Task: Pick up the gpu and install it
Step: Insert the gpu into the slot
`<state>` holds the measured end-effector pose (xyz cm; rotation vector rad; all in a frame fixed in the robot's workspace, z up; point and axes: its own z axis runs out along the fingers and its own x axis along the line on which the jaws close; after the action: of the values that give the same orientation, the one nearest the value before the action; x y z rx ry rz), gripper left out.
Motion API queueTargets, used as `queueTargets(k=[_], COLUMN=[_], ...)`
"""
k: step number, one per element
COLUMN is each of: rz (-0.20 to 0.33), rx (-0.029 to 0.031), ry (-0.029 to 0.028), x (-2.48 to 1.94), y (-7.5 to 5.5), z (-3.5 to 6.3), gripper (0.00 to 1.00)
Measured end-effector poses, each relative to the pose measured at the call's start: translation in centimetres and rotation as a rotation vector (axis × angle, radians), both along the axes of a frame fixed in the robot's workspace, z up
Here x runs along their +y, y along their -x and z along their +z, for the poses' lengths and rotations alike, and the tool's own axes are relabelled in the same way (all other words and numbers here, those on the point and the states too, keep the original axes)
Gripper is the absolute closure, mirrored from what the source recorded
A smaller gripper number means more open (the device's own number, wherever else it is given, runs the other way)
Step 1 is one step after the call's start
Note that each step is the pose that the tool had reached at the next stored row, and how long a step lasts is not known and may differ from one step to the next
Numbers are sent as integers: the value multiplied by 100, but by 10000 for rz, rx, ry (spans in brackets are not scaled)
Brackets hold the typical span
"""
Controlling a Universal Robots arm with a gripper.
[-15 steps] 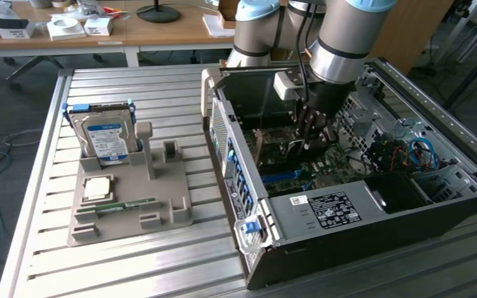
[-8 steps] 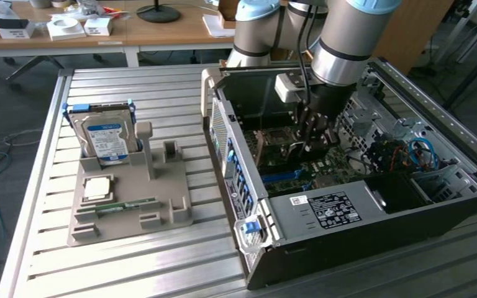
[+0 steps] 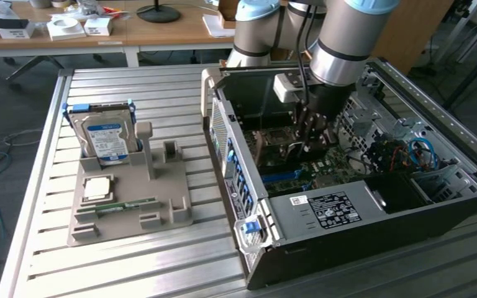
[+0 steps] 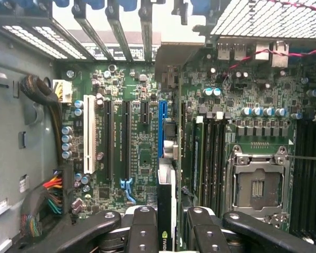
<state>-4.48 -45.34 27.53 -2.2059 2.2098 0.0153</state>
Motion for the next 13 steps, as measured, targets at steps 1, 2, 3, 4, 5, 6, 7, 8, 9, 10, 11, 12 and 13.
queueTargets(k=[1,2,3,4,5,6,7,8,9,10,11,12,13], rz=[-1,0,0,0,0,1,0,0,0,-2,-3,-2,0], rx=[0,0,0,1,1,1,1,1,1,1,1,1,0], ry=[0,0,-1,0,2,2,3,4,3,2,2,2,1], x=[0,0,0,0,0,-1,-8,-19,-29,-32,-32,-32,-32], y=[12,24,30,30,30,30,32,33,34,35,35,36,40], z=[0,-1,-2,-2,-2,-2,-1,-1,-1,-2,-2,-2,-2], gripper=[73,73,73,73,73,73,73,73,73,73,73,73,73])
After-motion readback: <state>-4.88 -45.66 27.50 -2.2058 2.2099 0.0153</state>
